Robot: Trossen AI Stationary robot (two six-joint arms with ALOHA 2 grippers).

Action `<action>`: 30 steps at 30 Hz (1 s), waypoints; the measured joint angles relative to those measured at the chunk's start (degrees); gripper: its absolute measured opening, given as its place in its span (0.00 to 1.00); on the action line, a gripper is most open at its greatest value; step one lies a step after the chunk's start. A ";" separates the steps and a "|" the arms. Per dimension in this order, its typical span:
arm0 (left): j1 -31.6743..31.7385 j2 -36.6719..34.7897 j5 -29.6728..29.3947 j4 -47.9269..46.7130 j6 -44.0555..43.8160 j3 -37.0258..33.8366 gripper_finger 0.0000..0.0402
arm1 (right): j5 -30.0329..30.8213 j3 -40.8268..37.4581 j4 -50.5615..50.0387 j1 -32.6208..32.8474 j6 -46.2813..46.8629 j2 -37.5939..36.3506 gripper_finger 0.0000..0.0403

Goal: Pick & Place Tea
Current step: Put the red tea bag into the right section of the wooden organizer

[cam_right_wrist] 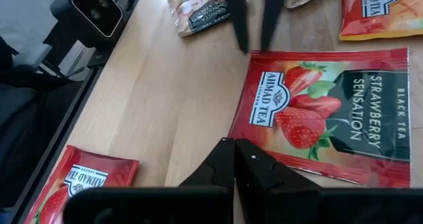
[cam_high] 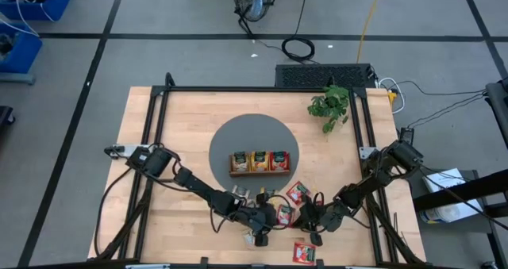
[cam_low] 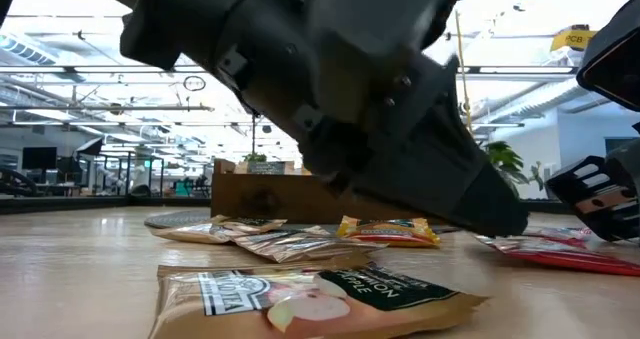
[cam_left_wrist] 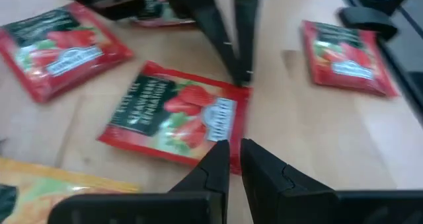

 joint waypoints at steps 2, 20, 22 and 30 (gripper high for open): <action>0.30 0.19 -0.65 -0.33 -0.96 0.00 0.10 | -0.02 -0.04 0.65 -0.05 -0.45 0.03 0.00; 1.18 2.01 -0.09 -1.57 -2.57 0.15 0.10 | 0.09 -0.13 0.85 -0.06 -10.43 -8.19 0.08; 1.23 2.01 -0.07 -1.59 -2.70 0.15 0.10 | 0.96 -0.10 -3.06 -0.05 -10.45 -11.00 0.13; 1.11 2.01 -0.11 -2.65 -2.69 0.15 0.10 | 6.45 -0.13 -28.17 -1.27 2.31 -19.26 0.33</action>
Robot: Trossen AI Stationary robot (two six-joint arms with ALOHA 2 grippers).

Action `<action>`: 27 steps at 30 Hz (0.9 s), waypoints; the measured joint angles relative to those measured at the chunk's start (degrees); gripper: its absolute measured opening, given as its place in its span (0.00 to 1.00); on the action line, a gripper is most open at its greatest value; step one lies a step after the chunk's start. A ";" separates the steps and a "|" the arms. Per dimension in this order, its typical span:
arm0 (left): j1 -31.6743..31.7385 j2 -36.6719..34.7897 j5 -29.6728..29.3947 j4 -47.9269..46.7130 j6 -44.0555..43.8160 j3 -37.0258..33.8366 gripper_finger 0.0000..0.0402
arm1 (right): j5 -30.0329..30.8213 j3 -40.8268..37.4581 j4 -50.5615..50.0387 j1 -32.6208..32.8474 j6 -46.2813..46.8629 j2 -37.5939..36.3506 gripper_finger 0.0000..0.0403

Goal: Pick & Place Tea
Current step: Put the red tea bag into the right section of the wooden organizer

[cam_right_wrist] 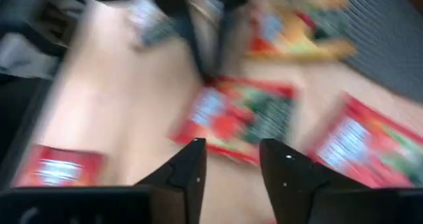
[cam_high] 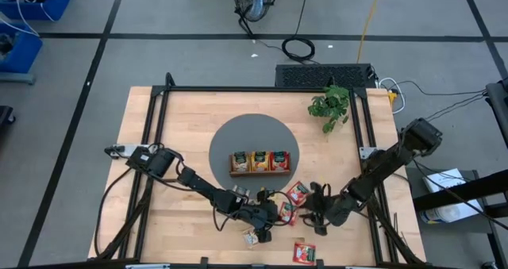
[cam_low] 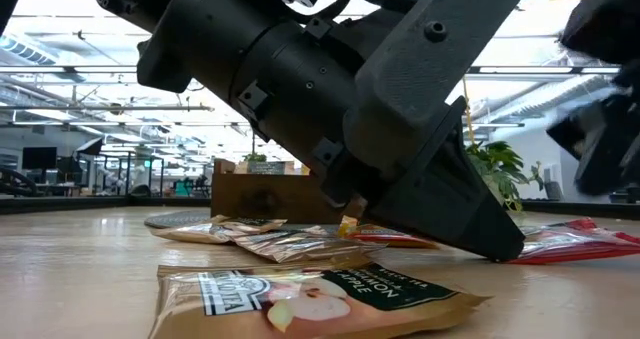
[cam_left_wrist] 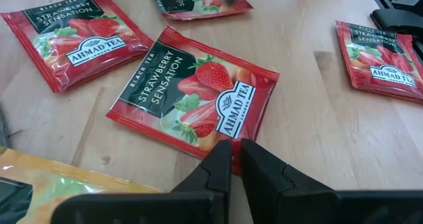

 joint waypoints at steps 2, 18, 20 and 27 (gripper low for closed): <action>0.00 0.00 0.00 -0.03 0.02 -0.01 0.10 | -0.44 -0.12 -1.70 -0.73 4.04 0.00 0.37; 0.00 0.07 0.70 -0.22 0.26 -0.09 0.10 | -17.14 -4.43 3.95 -10.17 14.80 -0.15 0.44; 0.00 0.09 0.70 -0.22 0.48 -0.09 0.10 | -18.22 -5.37 6.84 -10.94 14.37 -0.09 0.44; 0.00 0.11 0.72 -0.20 0.61 -0.11 0.10 | -23.34 -6.87 10.52 -13.14 14.51 -0.06 0.39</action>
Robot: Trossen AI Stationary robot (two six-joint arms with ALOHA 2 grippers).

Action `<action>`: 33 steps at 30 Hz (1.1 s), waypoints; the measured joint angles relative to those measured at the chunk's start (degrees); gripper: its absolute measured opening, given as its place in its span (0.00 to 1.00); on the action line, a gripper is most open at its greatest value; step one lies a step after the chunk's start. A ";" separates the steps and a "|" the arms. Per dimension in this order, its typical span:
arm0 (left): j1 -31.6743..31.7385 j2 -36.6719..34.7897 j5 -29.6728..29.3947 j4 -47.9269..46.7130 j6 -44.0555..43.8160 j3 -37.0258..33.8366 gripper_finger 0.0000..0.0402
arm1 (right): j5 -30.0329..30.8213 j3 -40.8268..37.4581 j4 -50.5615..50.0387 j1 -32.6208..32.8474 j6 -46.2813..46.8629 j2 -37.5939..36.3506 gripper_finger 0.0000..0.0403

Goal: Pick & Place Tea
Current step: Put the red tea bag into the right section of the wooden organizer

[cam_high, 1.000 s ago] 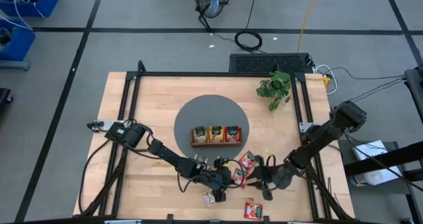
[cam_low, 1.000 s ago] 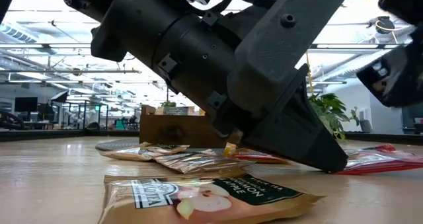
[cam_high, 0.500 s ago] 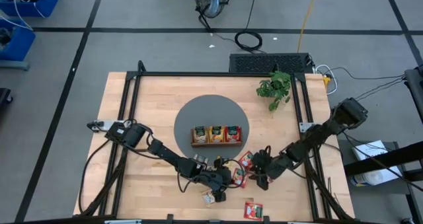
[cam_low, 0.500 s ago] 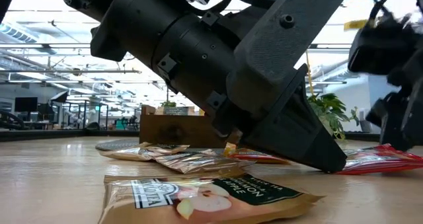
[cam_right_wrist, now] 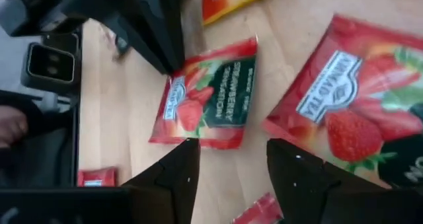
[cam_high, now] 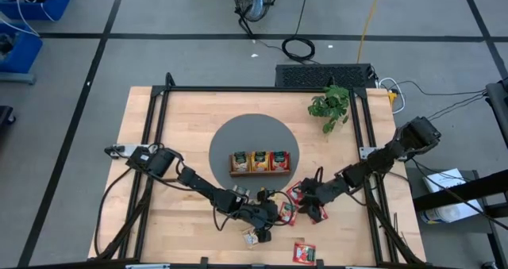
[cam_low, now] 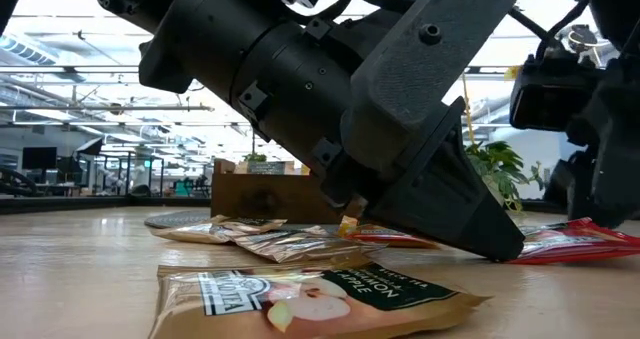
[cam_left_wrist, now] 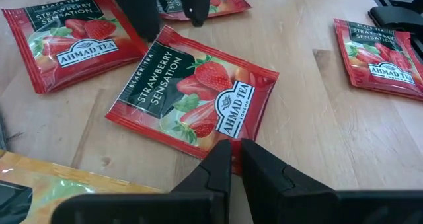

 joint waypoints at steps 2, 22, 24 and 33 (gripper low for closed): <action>0.00 0.00 0.00 -0.02 0.00 0.00 0.10 | -0.98 -0.03 0.23 -0.33 0.16 0.06 0.38; 0.21 0.11 0.04 1.05 0.44 -0.09 0.10 | 0.52 -0.03 0.61 -1.68 0.13 0.37 0.35; 0.30 0.11 0.13 1.07 0.40 -0.09 0.10 | 0.63 -0.03 0.63 -1.55 -0.32 0.37 0.34; 0.40 0.14 0.06 1.76 0.27 -0.11 0.10 | 0.66 -0.03 0.63 -0.96 -0.28 0.42 0.33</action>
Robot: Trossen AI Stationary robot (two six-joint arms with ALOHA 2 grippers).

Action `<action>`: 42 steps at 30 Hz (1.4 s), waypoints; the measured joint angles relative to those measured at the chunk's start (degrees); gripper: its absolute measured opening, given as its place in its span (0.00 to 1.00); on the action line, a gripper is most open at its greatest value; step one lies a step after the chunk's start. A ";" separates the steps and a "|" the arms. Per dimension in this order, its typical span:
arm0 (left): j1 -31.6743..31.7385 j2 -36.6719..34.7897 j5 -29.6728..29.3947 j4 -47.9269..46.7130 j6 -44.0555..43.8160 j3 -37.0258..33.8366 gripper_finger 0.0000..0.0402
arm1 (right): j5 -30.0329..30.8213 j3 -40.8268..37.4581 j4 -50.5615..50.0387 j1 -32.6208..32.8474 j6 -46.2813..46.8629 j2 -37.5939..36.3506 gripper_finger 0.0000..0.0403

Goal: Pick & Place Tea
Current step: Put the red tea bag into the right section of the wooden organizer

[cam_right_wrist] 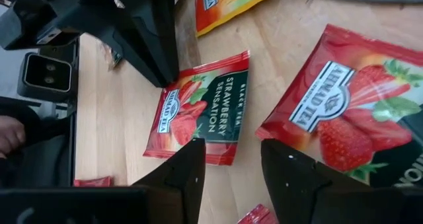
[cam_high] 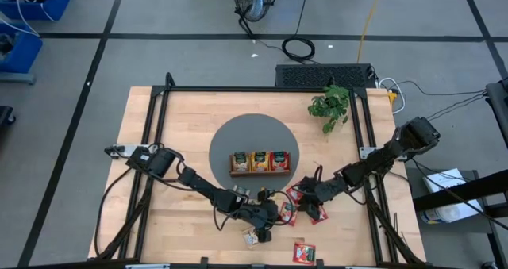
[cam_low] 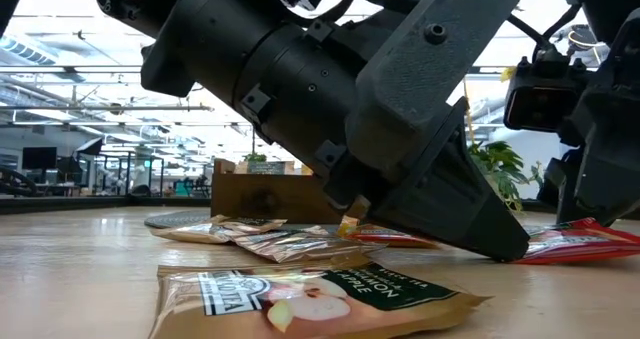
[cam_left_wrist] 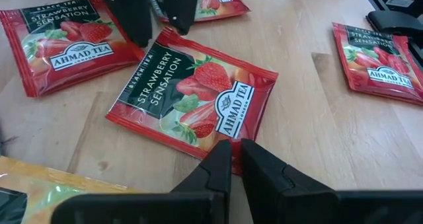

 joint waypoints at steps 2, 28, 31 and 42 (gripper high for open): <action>0.04 0.04 -0.43 0.38 0.00 0.00 0.10 | -0.09 0.00 0.00 0.04 0.65 0.00 0.33; 2.07 3.56 -0.14 8.53 -1.19 0.17 0.10 | 2.97 0.07 -0.59 -0.05 -0.81 0.02 0.25; 1.85 3.58 -0.16 8.44 -1.16 0.15 0.10 | 2.99 0.07 -0.66 -0.05 -2.08 0.02 0.18; 0.36 1.77 0.17 7.06 7.90 -0.08 0.10 | 2.74 0.07 -0.01 0.06 -6.06 0.02 0.01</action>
